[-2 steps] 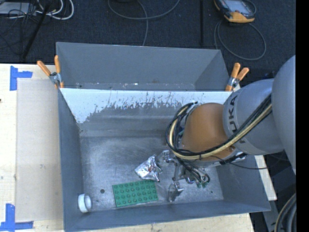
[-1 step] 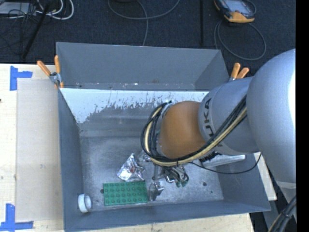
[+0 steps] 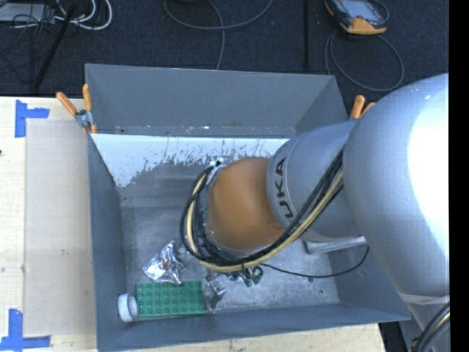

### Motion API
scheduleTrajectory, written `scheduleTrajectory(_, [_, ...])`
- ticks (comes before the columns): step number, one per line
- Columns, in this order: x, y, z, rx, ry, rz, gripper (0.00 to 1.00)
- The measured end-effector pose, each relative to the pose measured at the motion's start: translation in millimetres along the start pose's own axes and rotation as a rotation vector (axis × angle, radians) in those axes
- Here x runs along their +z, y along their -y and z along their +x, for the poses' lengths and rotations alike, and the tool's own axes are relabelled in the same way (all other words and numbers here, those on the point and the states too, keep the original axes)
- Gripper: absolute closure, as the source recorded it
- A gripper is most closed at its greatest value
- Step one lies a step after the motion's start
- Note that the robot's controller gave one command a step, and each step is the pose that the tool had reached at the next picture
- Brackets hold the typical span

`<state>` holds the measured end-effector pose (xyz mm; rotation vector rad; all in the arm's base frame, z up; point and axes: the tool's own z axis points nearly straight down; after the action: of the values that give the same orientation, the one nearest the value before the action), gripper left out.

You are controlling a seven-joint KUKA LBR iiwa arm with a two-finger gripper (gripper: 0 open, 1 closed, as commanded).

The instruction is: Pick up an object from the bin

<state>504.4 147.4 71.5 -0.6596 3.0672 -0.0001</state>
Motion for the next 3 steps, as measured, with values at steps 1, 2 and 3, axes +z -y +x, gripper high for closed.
scheduleTrajectory(1, [-1.0, 0.3, 0.3, -0.001, -0.004, 0.001, 1.0])
scheduleTrajectory(2, [-2.2, -48.1, 6.0, -0.332, -0.005, -0.003, 1.0])
scheduleTrajectory(3, [-1.6, 23.6, 32.3, -0.537, 0.007, -0.003, 1.0])
